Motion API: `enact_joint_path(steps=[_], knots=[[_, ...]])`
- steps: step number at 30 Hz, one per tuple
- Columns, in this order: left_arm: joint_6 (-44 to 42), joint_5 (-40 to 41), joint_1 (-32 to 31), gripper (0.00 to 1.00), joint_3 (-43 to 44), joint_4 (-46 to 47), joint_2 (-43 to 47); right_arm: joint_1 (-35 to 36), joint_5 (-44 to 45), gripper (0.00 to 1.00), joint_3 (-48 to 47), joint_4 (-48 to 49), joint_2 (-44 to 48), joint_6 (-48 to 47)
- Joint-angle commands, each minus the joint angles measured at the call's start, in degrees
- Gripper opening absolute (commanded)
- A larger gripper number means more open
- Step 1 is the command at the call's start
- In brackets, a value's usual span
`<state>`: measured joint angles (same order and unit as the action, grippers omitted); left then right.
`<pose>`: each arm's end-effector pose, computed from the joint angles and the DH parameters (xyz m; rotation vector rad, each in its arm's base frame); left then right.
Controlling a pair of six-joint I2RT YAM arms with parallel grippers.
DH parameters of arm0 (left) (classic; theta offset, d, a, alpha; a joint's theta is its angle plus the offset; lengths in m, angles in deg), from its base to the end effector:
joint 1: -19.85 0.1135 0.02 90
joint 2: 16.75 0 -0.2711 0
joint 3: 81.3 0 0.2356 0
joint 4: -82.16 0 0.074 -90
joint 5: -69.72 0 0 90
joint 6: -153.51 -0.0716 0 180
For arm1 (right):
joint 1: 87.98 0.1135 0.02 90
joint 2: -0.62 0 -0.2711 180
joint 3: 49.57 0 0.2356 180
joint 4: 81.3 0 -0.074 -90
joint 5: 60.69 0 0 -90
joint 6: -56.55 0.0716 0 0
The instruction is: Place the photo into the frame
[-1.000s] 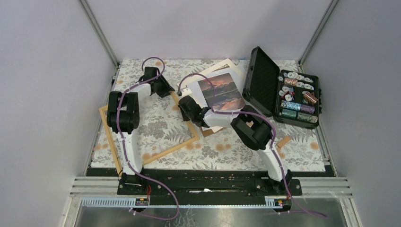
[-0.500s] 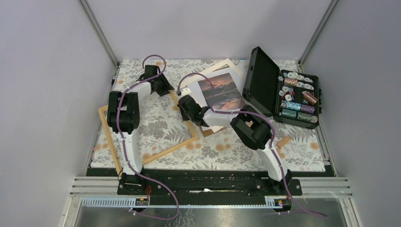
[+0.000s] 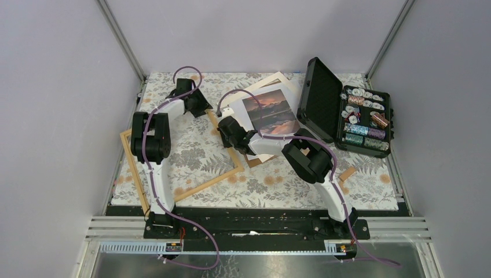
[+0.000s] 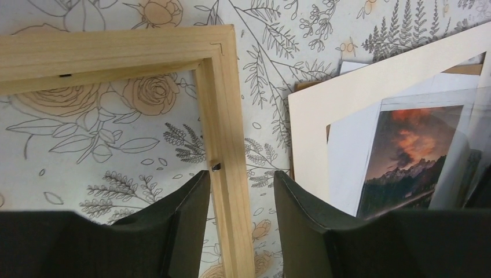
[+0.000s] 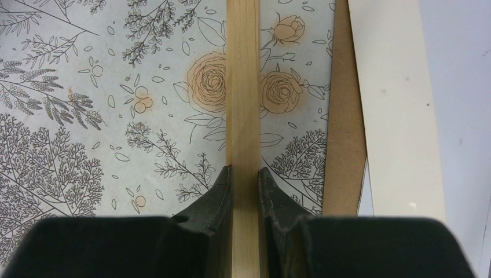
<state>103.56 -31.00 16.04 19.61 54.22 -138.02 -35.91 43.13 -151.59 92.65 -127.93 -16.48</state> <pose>0.4757 -0.0450 0.1555 -0.6856 2.3794 -0.5674 0.3336 0.4002 0.1430 -0.5123 2.0932 0.4527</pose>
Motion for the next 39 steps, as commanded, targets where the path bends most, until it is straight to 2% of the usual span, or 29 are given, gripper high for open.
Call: enact_joint_path(steps=[1,21,32,39], knots=[[0.90,-2.49,0.30,0.48,2.80,2.20,-1.40,0.18,-2.46,0.00,-2.51,0.61,-0.60,0.47],[0.51,-0.37,1.26,0.49,4.08,1.43,-3.11,0.17,-2.54,0.00,-2.83,0.43,-0.97,0.46],[3.22,-6.51,1.52,0.36,2.80,5.19,-2.88,0.18,-2.82,0.00,-3.00,0.28,-1.01,0.48],[3.46,-7.22,1.53,0.32,1.87,6.14,-0.94,0.17,-3.10,0.00,-3.35,0.08,-1.44,0.51]])
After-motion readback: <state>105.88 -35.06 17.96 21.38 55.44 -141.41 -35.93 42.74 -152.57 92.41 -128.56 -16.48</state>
